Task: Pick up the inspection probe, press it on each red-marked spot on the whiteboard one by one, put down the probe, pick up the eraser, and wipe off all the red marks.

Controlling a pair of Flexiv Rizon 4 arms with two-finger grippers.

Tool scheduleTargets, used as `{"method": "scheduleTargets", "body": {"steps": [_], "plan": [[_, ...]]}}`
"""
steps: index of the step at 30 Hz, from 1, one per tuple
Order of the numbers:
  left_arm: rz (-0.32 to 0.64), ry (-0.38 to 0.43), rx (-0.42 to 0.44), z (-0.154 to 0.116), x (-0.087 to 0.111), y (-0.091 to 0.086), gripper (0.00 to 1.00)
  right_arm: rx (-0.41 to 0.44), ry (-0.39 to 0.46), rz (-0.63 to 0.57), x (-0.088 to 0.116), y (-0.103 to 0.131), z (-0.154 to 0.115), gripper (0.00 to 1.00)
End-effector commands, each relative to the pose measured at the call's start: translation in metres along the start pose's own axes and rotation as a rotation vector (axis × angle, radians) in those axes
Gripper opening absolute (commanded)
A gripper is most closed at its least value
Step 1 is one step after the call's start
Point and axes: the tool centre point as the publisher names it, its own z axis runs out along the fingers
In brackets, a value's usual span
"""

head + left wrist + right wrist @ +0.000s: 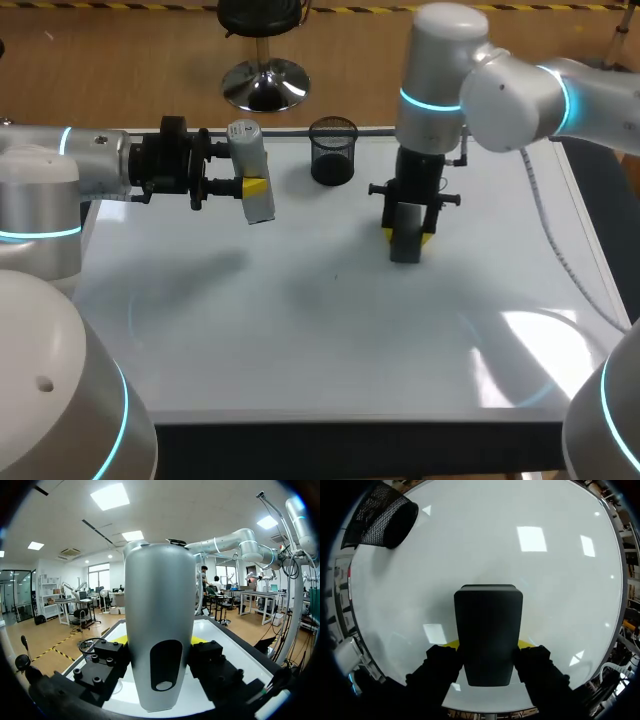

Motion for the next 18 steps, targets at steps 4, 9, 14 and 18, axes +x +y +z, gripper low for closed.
{"method": "scheduleTargets", "body": {"steps": [4, 9, 14, 18], "plan": [[0.003, -0.005, 0.001, 0.000, 0.001, -0.001, 0.00, -0.011, 0.018, 0.025, -0.025, -0.003, -0.001, 0.00], [0.003, -0.005, 0.001, 0.000, 0.001, -0.001, 0.00, -0.017, 0.025, 0.031, -0.034, -0.004, -0.013, 0.00], [0.003, -0.005, 0.001, 0.000, 0.001, -0.001, 0.00, -0.019, 0.028, 0.012, -0.044, -0.008, -0.027, 0.00], [0.003, -0.005, 0.001, 0.000, 0.001, -0.001, 0.00, -0.031, 0.016, 0.006, -0.051, -0.011, -0.034, 0.00]]}}
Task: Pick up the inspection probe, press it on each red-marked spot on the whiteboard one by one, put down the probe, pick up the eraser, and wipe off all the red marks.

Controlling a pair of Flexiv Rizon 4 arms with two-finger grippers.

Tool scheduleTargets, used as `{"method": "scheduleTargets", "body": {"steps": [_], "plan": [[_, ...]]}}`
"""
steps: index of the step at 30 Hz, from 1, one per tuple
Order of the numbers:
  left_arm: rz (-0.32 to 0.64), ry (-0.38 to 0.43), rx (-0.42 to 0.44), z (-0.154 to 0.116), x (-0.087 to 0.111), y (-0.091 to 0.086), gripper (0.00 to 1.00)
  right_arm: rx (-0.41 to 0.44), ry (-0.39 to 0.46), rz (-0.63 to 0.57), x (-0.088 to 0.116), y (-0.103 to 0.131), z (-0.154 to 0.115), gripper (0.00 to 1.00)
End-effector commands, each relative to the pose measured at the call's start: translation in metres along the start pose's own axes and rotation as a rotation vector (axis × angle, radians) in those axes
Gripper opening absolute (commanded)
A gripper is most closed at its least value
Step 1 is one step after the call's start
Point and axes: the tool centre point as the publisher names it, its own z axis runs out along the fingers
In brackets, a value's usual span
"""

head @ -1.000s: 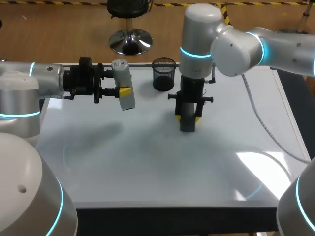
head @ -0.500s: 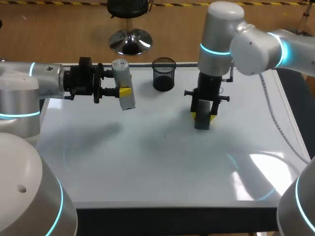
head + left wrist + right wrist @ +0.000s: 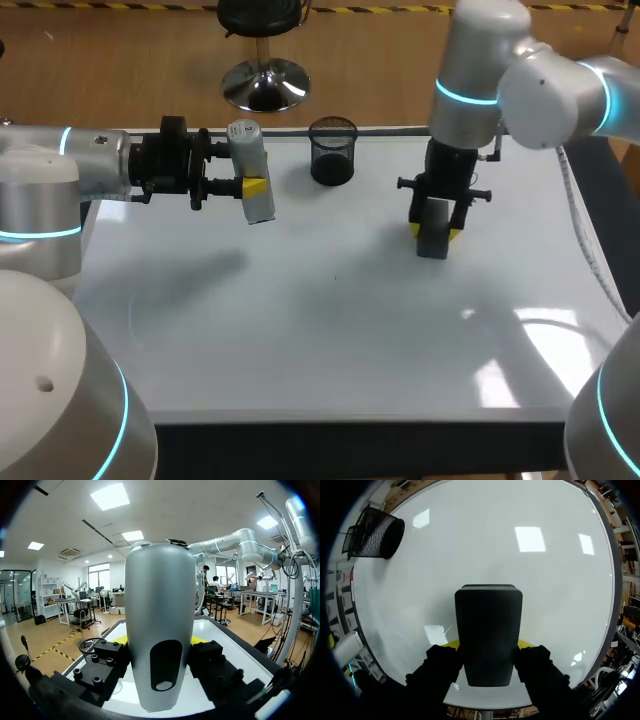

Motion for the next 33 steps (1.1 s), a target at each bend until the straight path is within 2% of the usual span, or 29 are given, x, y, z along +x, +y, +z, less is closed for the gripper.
{"method": "scheduleTargets", "body": {"steps": [1, 19, 33], "plan": [[0.003, -0.005, 0.001, 0.000, 0.001, -0.001, 0.00, -0.015, -0.001, -0.009, -0.012, -0.009, -0.014, 0.00], [0.003, -0.005, 0.001, 0.000, 0.001, -0.001, 0.00, -0.066, -0.054, -0.031, -0.064, -0.022, -0.035, 0.00], [0.003, -0.005, 0.001, 0.000, 0.001, -0.001, 0.00, -0.067, -0.106, -0.085, -0.129, -0.028, -0.032, 0.00]]}}
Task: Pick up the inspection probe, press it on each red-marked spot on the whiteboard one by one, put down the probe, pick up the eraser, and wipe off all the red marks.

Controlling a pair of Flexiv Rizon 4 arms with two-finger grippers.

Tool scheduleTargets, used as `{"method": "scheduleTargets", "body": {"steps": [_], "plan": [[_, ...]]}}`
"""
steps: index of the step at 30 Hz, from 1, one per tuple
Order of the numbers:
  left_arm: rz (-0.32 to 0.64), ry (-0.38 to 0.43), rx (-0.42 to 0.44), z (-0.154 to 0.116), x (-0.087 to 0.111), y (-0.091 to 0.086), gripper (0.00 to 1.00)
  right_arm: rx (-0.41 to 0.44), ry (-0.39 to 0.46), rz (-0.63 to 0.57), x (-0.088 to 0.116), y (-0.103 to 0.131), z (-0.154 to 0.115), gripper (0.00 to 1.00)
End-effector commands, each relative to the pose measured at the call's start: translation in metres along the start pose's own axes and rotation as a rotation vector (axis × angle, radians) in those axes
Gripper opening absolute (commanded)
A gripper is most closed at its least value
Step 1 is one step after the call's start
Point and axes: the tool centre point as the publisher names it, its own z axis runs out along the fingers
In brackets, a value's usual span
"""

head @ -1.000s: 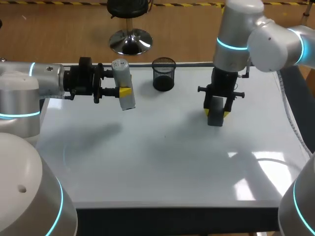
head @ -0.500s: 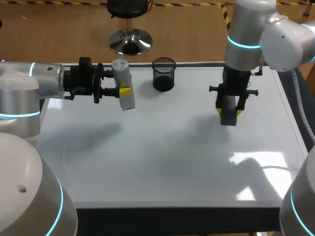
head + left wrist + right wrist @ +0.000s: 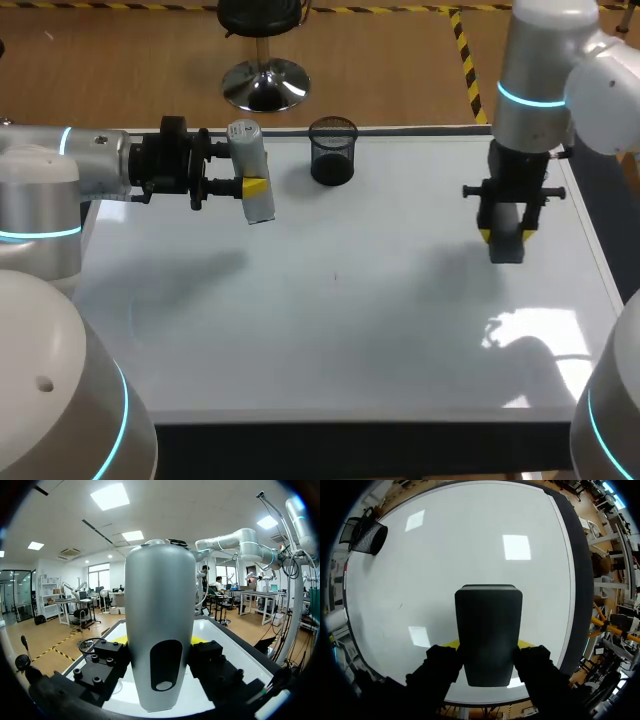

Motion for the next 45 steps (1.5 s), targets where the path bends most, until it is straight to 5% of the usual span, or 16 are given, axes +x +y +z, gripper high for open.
{"method": "scheduleTargets", "body": {"steps": [1, 17, 45], "plan": [[0.003, -0.005, 0.001, 0.000, 0.001, -0.001, 0.00, -0.002, 0.017, -0.044, -0.022, -0.009, 0.001, 0.00], [0.003, -0.005, 0.001, 0.000, 0.001, -0.001, 0.00, 0.019, 0.089, -0.114, -0.062, -0.006, 0.017, 0.00], [0.003, -0.005, 0.001, 0.000, 0.001, -0.001, 0.00, 0.041, 0.096, -0.088, -0.057, 0.001, 0.053, 0.00]]}}
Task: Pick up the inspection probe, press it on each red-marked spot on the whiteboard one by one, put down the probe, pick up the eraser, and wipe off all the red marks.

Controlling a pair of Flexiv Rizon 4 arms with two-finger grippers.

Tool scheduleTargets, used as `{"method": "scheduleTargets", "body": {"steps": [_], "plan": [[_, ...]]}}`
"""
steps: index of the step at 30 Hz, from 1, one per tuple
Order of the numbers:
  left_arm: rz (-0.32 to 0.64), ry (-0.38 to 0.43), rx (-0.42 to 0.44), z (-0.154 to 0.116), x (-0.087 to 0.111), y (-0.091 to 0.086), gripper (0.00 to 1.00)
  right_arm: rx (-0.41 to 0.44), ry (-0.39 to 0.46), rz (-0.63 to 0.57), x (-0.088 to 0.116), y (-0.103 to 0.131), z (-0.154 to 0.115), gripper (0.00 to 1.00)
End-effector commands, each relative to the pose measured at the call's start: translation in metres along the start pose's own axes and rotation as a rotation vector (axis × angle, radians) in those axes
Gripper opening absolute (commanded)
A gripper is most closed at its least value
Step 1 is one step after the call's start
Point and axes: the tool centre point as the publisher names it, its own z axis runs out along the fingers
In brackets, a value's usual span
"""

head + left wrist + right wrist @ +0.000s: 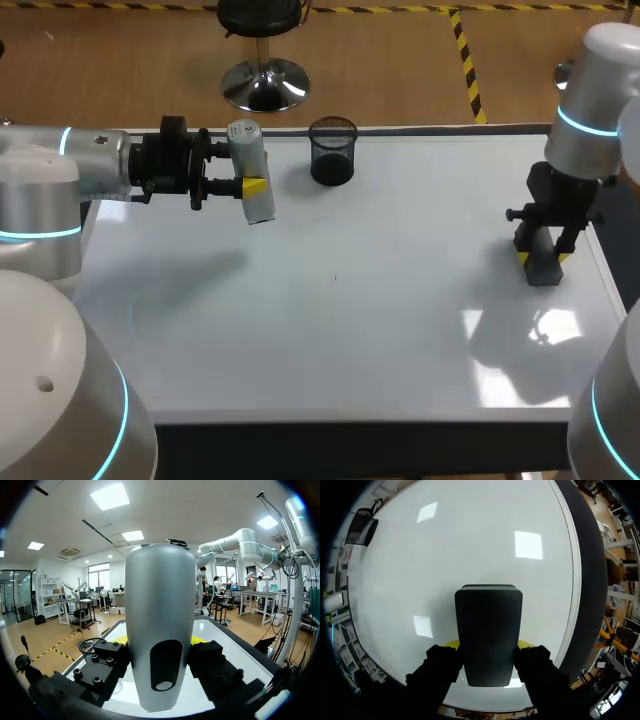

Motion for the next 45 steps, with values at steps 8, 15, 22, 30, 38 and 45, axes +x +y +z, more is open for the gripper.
{"method": "scheduleTargets", "body": {"steps": [8, 15, 22, 30, 38, 45], "plan": [[0.003, -0.005, 0.001, 0.000, 0.001, -0.001, 0.00, 0.001, -0.019, 0.005, 0.004, -0.004, -0.002, 1.00], [0.003, -0.005, 0.001, 0.000, 0.001, -0.001, 0.00, -0.008, -0.020, 0.026, 0.003, -0.007, -0.014, 1.00], [0.003, -0.005, 0.001, 0.000, 0.001, -0.001, 0.00, -0.053, -0.029, 0.072, 0.002, -0.009, -0.035, 1.00], [0.003, -0.005, 0.001, 0.000, 0.001, -0.001, 0.00, -0.082, -0.042, 0.095, 0.006, -0.009, -0.052, 1.00], [0.003, -0.005, 0.001, 0.000, 0.001, -0.001, 0.00, -0.112, -0.037, 0.112, 0.007, -0.008, -0.070, 1.00], [0.003, -0.005, 0.001, 0.000, 0.001, -0.001, 0.00, -0.117, -0.024, 0.113, 0.007, -0.008, -0.072, 1.00]]}}
